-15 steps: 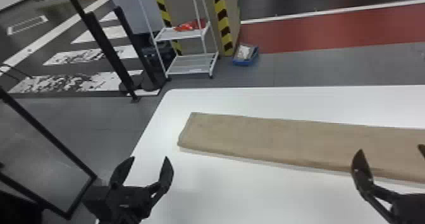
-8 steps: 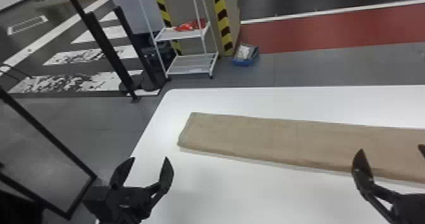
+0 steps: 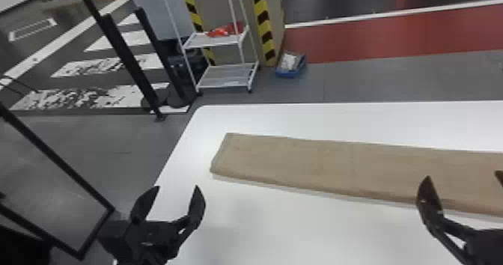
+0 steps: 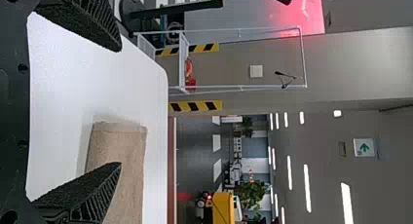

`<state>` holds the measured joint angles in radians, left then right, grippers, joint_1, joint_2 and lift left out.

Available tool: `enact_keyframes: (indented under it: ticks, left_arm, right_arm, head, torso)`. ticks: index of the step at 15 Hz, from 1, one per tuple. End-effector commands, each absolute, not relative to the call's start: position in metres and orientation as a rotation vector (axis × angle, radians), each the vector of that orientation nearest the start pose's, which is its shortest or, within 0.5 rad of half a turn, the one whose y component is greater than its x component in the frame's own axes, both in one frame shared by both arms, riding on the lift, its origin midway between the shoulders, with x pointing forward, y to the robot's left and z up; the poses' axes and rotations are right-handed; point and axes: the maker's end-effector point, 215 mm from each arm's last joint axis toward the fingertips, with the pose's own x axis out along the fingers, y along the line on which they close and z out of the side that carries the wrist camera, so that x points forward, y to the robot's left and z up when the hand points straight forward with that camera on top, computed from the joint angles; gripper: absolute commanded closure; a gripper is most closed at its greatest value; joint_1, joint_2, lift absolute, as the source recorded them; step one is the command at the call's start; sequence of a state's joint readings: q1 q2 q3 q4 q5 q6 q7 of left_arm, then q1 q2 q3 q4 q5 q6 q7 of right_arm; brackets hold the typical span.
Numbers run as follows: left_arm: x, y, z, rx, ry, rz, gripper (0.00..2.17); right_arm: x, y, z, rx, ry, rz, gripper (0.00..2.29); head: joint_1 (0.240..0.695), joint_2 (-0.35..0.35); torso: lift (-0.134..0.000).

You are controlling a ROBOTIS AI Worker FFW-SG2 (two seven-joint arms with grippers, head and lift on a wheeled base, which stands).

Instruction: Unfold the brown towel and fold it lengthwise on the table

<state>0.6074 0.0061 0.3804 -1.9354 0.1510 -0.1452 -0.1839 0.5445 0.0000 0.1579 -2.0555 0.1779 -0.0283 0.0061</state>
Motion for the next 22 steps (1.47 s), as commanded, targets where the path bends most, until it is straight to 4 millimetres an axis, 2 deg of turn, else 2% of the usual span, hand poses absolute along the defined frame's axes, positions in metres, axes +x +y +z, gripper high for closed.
enact_keyframes:
  ticks: [1,22]
  left_arm:
    - [0.3749,0.4023,-0.3796,0.043,0.075,0.168,0.04]
    - [0.3727,0.4006,-0.3808,0.040,0.079,0.161,0.04]
  right_arm:
    - [0.4269,-0.1383,-0.3400,-0.097,0.019,0.149,0.07]
    - [0.4266,-0.1364,-0.3436,-0.096,0.033,0.152,0.07]
  head:
    - [0.695,0.350]
    - [0.695,0.350]
  torso:
    - [-0.117]
    - [-0.116]
